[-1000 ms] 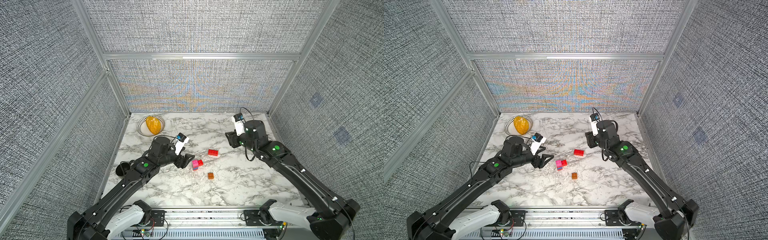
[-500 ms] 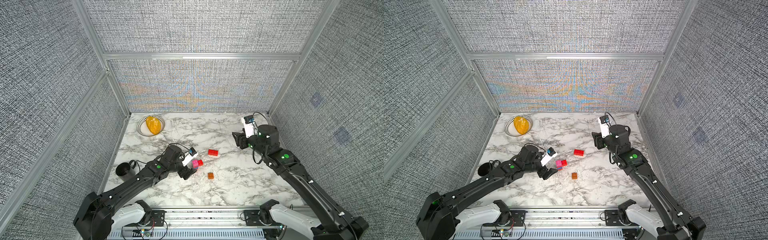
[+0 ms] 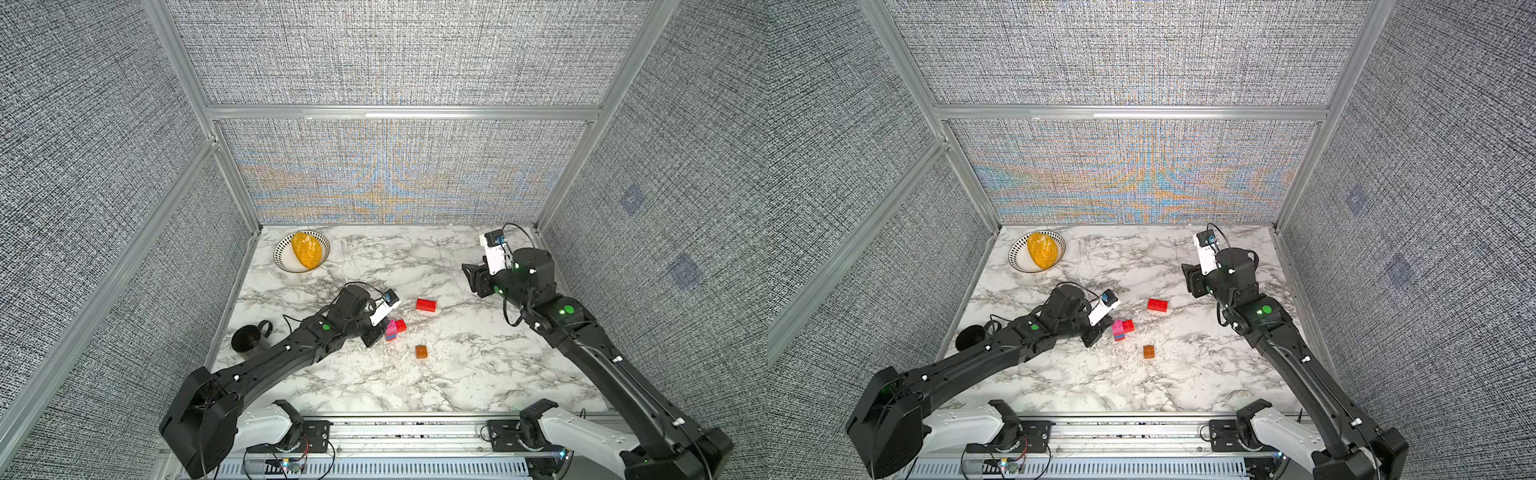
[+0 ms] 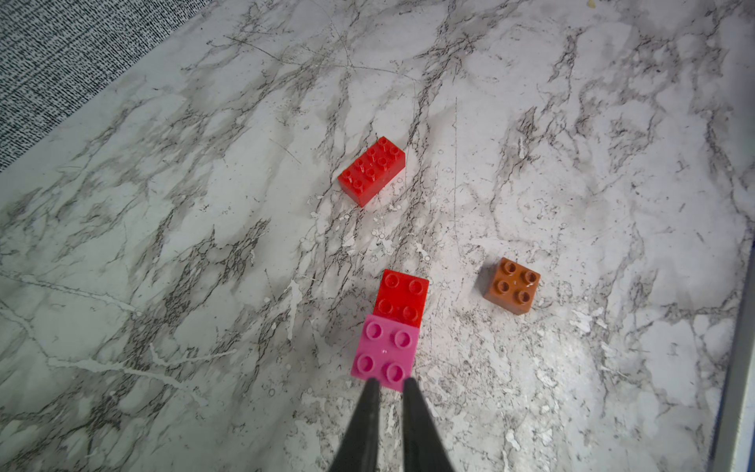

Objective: Assemble the letter p with lego
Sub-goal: Assemble the lego brick with the lego brick.

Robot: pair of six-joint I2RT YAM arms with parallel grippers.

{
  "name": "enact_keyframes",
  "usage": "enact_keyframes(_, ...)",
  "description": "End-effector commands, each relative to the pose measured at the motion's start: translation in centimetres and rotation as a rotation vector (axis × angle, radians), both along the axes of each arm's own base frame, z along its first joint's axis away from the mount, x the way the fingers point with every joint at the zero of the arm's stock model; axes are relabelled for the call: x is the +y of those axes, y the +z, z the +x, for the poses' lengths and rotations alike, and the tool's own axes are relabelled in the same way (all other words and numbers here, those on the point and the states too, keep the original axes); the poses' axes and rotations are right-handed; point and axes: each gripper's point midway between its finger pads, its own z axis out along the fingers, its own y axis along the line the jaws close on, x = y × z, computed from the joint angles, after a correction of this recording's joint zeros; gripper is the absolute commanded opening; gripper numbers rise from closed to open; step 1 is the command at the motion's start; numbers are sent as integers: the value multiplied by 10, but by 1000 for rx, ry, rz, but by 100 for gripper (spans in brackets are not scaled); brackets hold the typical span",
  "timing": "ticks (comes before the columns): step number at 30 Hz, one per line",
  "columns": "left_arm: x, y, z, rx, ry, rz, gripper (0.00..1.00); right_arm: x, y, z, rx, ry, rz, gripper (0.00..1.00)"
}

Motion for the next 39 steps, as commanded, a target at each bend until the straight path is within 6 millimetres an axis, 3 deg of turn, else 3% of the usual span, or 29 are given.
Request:
enact_keyframes(1, -8, 0, 1, 88, 39, -39, 0, -3, 2, 3, -6, -17, -13, 63)
enact_keyframes(5, -12, 3, 2, 193, 137, -122, 0, -6, 3, 1, 2, -32, -16, 64)
enact_keyframes(14, -23, 19, -15, 472, 274, -341, 0, -8, -1, 3, 32, -41, 4, 65)
enact_keyframes(17, -18, 16, -14, 521, 365, -388, 0, -6, -4, 5, 50, -36, 14, 65)
enact_keyframes(25, 24, 10, 0, 529, 716, -486, 0, -5, -13, 10, 83, -34, 30, 65)
enact_keyframes(39, 1, 2, 3, 685, 739, -477, 0, -3, -28, 16, 132, -34, 34, 65)
